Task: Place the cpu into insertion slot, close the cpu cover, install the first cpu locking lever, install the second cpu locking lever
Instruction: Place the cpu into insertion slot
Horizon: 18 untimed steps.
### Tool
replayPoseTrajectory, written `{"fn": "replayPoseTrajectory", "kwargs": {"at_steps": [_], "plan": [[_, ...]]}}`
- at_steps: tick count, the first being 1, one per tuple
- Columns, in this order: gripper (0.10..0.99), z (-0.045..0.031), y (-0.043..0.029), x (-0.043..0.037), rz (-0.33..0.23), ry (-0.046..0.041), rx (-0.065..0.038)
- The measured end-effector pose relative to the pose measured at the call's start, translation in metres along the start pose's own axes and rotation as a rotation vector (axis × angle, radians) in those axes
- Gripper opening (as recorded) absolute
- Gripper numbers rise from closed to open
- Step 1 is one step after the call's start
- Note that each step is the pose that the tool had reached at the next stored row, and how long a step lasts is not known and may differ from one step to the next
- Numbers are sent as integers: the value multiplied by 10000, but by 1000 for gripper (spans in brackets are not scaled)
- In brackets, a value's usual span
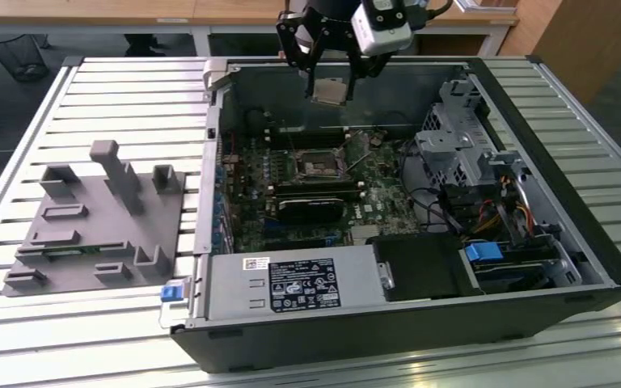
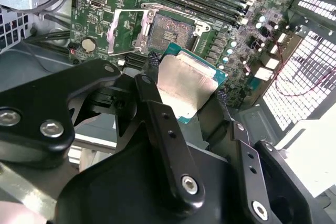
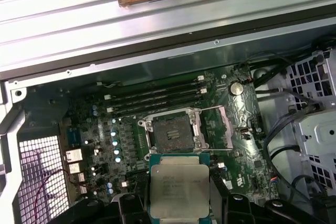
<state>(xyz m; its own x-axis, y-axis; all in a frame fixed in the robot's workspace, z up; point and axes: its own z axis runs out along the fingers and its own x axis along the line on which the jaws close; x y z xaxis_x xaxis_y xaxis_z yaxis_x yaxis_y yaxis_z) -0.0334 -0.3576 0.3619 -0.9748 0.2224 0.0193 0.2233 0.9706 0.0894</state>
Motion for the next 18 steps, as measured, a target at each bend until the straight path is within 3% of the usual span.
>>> {"fn": "replayPoseTrajectory", "kwargs": {"at_steps": [13,18], "plan": [[541,6,-1,0,356,-32,-6],[541,9,-2,5,793,-71,-15]]}}
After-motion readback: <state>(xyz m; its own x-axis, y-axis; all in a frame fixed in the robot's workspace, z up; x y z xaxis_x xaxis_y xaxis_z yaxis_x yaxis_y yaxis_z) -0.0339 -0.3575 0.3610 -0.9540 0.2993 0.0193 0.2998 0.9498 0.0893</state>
